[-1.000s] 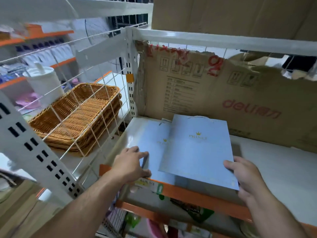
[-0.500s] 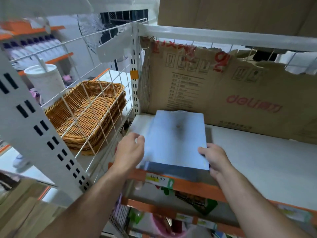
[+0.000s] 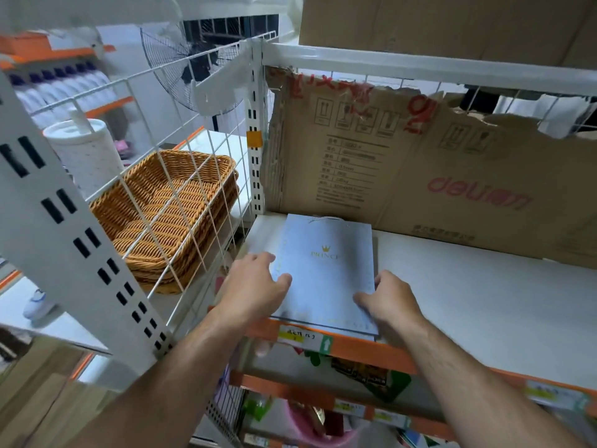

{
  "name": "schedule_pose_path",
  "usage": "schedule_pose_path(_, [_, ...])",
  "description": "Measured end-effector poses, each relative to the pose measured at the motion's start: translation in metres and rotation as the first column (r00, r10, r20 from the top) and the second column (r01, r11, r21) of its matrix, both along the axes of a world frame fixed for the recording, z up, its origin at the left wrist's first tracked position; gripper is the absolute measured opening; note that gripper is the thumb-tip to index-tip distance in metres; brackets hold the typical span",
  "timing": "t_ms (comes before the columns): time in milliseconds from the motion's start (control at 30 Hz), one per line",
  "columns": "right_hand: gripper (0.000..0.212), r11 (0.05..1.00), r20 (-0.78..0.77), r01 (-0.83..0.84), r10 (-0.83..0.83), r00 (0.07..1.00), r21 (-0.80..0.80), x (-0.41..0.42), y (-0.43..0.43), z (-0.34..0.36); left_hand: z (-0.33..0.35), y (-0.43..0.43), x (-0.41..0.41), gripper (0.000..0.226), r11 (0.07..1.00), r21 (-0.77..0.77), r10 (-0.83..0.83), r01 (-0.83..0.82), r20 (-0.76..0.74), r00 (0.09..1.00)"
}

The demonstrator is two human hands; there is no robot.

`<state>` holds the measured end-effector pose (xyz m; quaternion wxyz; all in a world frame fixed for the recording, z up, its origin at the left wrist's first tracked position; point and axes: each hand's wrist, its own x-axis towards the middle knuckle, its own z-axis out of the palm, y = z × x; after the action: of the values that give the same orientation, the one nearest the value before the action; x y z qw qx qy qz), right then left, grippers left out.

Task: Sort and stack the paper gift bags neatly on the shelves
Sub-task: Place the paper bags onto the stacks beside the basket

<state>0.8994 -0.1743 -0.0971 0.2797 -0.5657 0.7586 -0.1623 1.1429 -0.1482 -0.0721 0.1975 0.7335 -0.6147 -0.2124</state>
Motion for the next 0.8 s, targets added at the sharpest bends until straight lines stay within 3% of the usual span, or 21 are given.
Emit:
schedule_pose_path(167, [0.037, 0.998, -0.056, -0.059, 0.061, 0.997, 0.036, 0.001, 0.007, 0.006, 0.001, -0.001, -0.005, 0.061, 1.000, 0.023, -0.016, 0.016, -0.004, 1.000])
schedule_pose_path(600, [0.023, 0.989, -0.126, -0.136, 0.143, 0.982, 0.064, -0.001, 0.017, 0.016, 0.009, 0.003, -0.017, 0.062, 0.997, 0.028, -0.080, 0.079, 0.052, 0.995])
schedule_pose_path(800, [0.059, 0.992, -0.292, -0.129, 0.125, 0.948, 0.008, -0.014, 0.039, 0.025, 0.007, 0.006, -0.038, 0.064, 0.977, -0.006, -0.210, 0.214, 0.161, 0.964])
